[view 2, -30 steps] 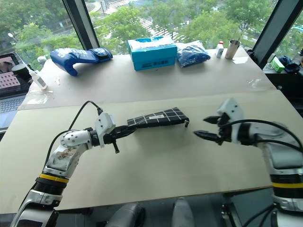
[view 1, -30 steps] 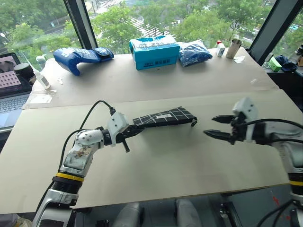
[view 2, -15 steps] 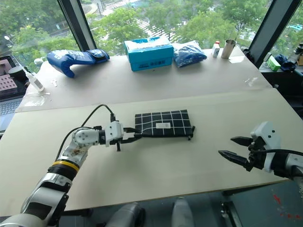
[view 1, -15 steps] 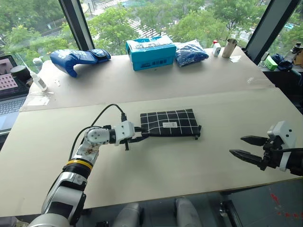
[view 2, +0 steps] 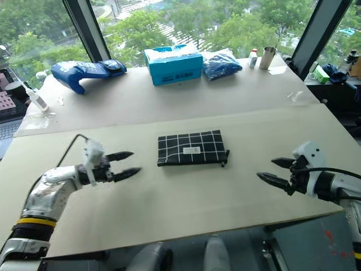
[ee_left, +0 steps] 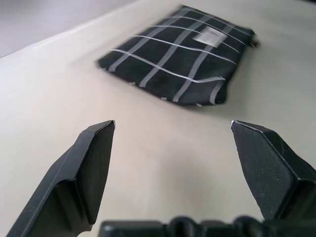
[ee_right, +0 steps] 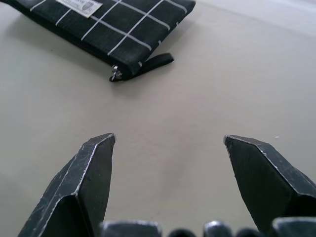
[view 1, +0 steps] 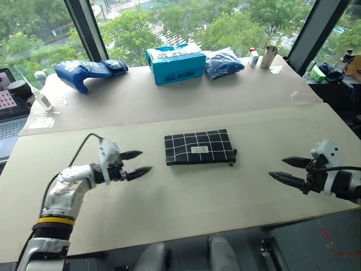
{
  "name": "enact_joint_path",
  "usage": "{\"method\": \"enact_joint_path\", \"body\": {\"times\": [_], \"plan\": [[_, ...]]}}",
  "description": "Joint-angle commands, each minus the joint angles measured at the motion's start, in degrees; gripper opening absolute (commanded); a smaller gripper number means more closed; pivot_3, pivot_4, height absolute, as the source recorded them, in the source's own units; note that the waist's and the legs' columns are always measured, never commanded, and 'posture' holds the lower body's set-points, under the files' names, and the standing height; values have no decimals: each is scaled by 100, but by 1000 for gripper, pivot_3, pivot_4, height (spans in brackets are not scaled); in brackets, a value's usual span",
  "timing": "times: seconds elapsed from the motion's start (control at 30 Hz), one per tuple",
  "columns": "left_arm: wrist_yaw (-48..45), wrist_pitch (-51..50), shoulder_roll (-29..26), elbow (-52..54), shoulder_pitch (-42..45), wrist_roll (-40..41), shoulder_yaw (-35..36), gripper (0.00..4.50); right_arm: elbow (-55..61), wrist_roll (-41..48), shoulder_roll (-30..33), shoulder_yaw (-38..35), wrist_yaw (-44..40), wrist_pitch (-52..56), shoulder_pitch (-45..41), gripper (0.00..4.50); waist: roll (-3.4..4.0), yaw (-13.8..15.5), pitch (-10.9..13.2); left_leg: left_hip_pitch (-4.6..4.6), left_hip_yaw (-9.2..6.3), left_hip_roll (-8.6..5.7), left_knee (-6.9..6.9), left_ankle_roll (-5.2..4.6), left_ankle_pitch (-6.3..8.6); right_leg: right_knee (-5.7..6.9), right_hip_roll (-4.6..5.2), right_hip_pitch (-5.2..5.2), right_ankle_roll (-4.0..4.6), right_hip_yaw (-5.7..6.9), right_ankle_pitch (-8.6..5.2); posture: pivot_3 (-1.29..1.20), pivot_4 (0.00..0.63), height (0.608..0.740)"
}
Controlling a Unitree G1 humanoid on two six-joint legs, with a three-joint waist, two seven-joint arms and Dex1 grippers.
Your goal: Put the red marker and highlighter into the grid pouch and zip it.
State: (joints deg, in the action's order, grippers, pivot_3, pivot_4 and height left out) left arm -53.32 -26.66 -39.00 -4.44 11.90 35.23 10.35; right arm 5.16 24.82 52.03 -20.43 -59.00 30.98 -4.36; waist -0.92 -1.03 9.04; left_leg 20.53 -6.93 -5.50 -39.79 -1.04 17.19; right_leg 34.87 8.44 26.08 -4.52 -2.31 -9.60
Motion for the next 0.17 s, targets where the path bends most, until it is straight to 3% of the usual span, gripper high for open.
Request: {"method": "enact_joint_path", "body": {"times": [0.03,0.17], "plan": [[708,-1284,-239,770,-525,605,729,4057,-242,50,41,-43,-32,-197,-266,3924,1,-2,0,-3,2,3,1,1,2,0,-1,-1,0,1,0,0,150,740],[1084,-1575,-247,1176,-932,679,1095,4057,-527,-35,49,99,-66,-334,-454,3924,1,35,1,-21,19,8,3,11,12,-3,-2,-11,2,2,0,0,150,740]]}}
